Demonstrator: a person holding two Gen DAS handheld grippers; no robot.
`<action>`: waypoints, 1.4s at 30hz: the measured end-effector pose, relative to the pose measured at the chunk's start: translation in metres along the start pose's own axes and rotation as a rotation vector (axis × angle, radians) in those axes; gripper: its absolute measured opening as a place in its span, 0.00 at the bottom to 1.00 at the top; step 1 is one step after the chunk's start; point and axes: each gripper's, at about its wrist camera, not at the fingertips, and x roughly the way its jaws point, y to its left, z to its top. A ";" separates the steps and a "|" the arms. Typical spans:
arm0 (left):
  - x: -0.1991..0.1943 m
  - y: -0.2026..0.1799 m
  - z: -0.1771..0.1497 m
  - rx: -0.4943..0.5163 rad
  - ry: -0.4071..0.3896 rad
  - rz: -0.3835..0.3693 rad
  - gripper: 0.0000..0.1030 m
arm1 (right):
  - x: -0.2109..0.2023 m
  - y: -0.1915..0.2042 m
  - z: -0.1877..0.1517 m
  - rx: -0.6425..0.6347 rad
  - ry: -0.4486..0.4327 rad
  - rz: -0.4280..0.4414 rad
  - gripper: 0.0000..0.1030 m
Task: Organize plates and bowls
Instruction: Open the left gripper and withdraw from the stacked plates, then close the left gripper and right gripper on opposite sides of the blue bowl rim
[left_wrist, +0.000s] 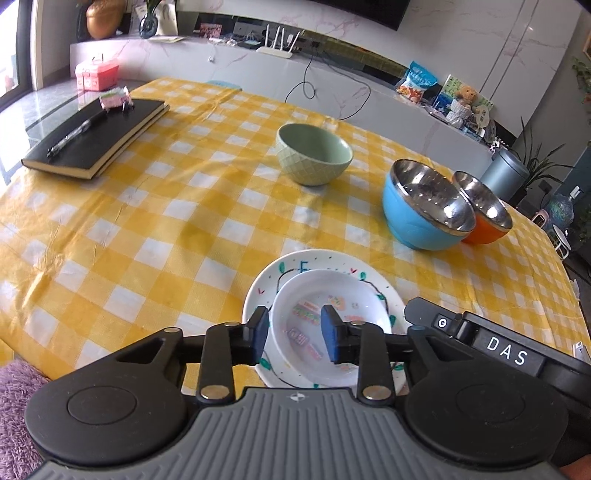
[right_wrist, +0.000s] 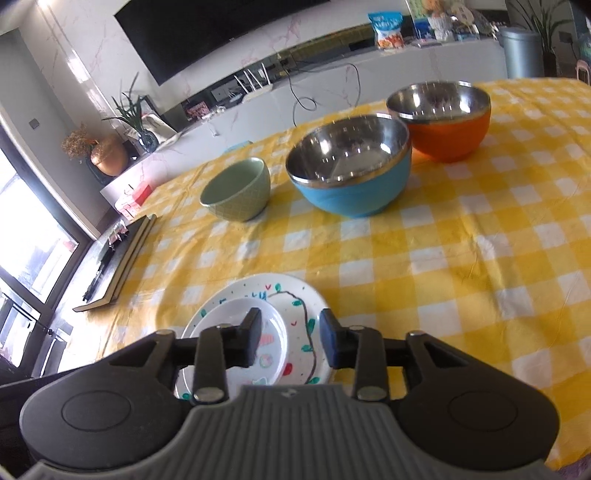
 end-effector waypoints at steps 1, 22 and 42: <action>-0.002 -0.003 0.001 0.008 -0.006 -0.005 0.44 | -0.004 0.001 0.001 -0.018 -0.012 -0.002 0.41; 0.012 -0.061 0.008 0.081 -0.065 -0.097 0.50 | -0.032 -0.054 0.016 0.002 -0.189 -0.239 0.53; 0.066 -0.079 0.087 0.048 -0.092 -0.058 0.70 | 0.022 -0.057 0.088 0.070 -0.158 -0.217 0.63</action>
